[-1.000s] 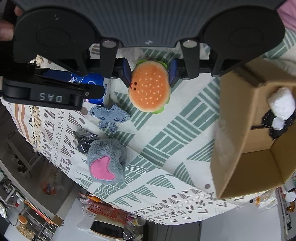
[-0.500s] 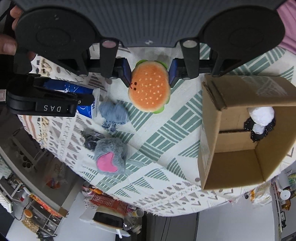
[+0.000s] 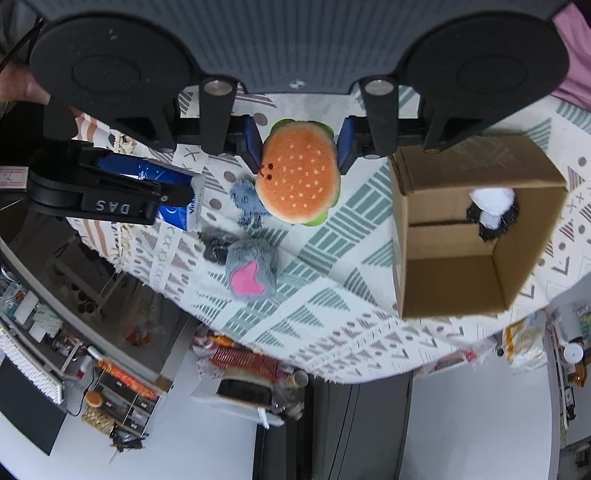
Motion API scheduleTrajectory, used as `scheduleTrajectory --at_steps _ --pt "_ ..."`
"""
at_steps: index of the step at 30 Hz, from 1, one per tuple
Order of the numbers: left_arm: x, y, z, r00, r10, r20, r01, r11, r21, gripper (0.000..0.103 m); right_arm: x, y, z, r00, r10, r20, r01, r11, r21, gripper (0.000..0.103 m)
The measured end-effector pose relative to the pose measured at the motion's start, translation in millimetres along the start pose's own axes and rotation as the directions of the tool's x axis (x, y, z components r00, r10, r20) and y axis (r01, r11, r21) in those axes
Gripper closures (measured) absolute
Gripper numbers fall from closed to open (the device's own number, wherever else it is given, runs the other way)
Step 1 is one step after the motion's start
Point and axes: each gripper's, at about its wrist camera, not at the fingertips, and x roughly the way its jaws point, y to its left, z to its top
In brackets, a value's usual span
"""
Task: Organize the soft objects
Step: 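Carry both items over the box, release the tissue pack then the burger plush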
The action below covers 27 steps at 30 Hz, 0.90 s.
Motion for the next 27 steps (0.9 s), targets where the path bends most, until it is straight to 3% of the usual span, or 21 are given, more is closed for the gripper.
scheduleTrajectory --at_steps 15,27 --pt "-59.4 43.8 12.8 0.994 0.025 0.11 -0.023 1.0 -0.017 0.062 -51.4 49.4 -13.2 0.988 0.13 0.086 -0.127 0.991 -0.039 0.036" --pt "-73.5 100.5 27.9 0.986 0.084 0.143 -0.071 0.994 -0.088 0.062 -54.6 110.3 -14.4 0.974 0.212 0.077 -0.203 0.973 -0.112 0.036"
